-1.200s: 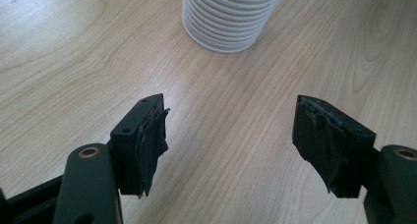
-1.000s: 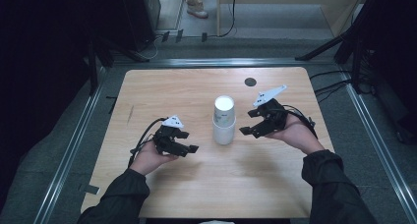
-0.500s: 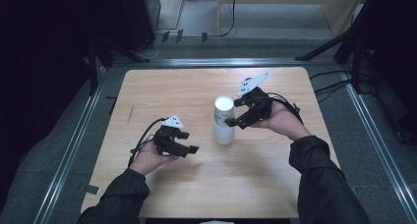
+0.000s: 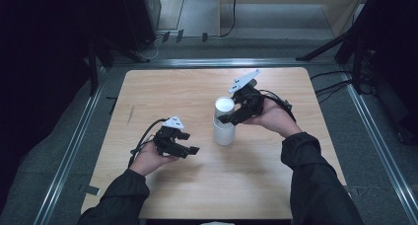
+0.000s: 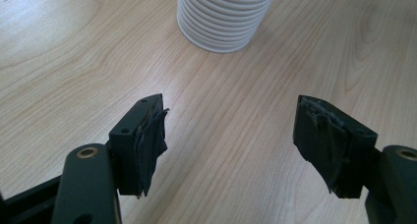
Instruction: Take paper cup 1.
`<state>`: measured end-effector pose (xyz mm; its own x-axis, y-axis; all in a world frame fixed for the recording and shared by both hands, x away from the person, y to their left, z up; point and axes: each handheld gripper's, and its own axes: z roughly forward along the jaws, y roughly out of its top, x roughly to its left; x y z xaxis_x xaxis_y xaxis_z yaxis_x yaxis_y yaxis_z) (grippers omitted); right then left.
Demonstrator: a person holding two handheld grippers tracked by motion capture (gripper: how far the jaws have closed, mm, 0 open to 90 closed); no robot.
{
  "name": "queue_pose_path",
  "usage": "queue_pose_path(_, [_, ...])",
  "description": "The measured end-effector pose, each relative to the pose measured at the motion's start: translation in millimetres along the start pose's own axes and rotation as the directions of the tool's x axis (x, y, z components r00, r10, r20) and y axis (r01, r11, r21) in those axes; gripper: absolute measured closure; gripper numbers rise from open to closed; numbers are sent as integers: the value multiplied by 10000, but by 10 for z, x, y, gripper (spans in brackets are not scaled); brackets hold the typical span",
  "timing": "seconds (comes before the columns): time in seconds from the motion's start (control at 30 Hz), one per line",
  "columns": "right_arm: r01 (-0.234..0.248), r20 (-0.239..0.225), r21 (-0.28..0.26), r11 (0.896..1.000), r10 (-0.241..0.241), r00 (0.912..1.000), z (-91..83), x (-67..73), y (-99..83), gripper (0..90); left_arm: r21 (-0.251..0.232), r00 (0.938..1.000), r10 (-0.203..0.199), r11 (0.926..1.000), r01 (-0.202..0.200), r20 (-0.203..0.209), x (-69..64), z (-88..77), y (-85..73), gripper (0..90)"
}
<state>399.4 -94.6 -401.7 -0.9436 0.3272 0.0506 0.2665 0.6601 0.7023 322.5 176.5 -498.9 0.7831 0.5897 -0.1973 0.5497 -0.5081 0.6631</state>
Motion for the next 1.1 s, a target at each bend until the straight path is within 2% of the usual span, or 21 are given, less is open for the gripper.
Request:
queue_pose_path(0.5, [24, -40, -43, 10000, -24, 10000, -94, 3, 94, 309, 24, 10000, 5, 10000, -5, 50, 1, 3, 1, 275])
queue_pose_path(0.73, [-84, -99, -35, 10000, 83, 9999, -193, 10, 186, 312, -129, 9998, -190, 9997, 191, 95, 13, -16, 7, 254])
queue_pose_path(0.87, [-144, -128, 8, 9999, 144, 9998, -296, 22, 272, 315, -162, 9996, -241, 9996, 243, 126, 17, -23, 8, 245])
queue_pose_path(1.0, [-12, -6, -7, 10000, 12, 10000, -381, 48, 342, 315, -294, 9995, -244, 9993, 249, 183, 14, -40, 13, 244])
queue_pose_path(1.1, [177, 96, -85, 9998, -176, 9998, -514, 104, 447, 317, -427, 9990, -287, 9986, 301, 331, 16, -57, 17, 243])
